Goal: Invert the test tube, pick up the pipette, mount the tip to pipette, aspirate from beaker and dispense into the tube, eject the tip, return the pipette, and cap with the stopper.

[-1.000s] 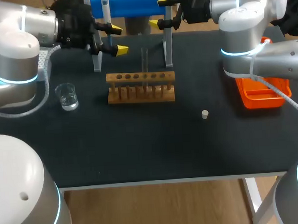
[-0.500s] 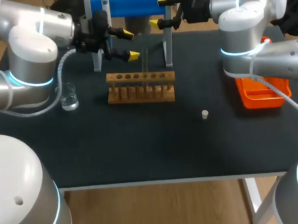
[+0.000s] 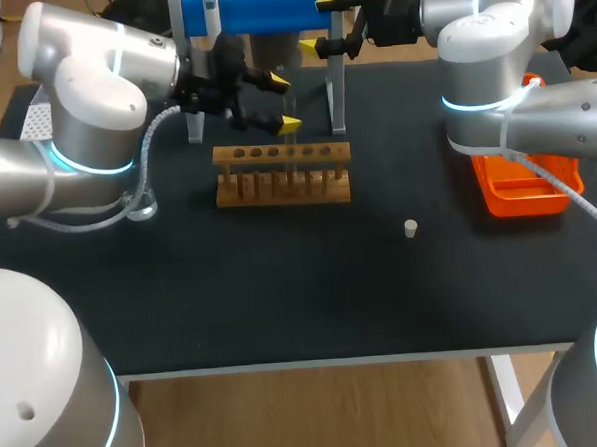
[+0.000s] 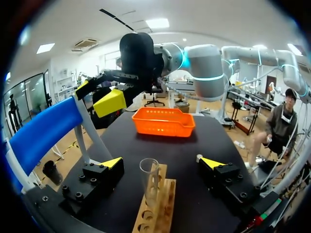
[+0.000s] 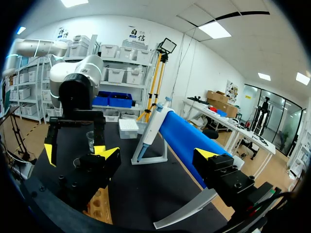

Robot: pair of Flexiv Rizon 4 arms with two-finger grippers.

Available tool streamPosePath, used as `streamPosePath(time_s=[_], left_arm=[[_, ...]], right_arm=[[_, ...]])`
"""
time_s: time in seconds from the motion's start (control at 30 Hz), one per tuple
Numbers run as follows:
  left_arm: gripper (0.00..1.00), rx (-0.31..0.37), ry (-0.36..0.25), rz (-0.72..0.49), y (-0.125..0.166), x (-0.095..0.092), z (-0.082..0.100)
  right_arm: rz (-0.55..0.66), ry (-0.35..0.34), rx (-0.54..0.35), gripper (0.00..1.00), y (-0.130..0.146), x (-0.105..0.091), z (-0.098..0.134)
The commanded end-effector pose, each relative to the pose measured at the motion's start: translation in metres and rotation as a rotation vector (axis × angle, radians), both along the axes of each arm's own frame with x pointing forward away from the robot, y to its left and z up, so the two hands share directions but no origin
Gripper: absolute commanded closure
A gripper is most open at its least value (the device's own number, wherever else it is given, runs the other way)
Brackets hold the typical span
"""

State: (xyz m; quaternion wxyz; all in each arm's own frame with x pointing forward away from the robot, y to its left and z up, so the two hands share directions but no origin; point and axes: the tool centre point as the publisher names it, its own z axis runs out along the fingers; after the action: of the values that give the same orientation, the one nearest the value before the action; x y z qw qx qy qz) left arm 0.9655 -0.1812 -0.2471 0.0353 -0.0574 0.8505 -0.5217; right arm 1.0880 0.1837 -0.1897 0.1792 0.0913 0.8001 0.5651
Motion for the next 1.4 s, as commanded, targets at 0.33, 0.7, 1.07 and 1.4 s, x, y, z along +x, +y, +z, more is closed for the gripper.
streamPosePath(time_s=[0.33,0.7,1.07,1.4], left_arm=[[0.00,0.031,0.020,-0.020,-0.015,0.010,-0.027],[0.00,0.050,0.001,0.035,-0.019,0.007,-0.041],[0.00,0.098,-0.005,0.032,-0.022,0.010,-0.046],[0.00,0.116,-0.009,0.028,-0.023,0.010,-0.049]], right_arm=[[0.000,0.000,0.000,0.00,0.000,0.000,0.000],[0.000,0.000,0.000,0.00,0.000,0.000,0.000],[0.000,0.000,0.000,0.00,0.000,0.000,0.000],[0.000,0.000,0.000,0.00,0.000,0.000,0.000]])
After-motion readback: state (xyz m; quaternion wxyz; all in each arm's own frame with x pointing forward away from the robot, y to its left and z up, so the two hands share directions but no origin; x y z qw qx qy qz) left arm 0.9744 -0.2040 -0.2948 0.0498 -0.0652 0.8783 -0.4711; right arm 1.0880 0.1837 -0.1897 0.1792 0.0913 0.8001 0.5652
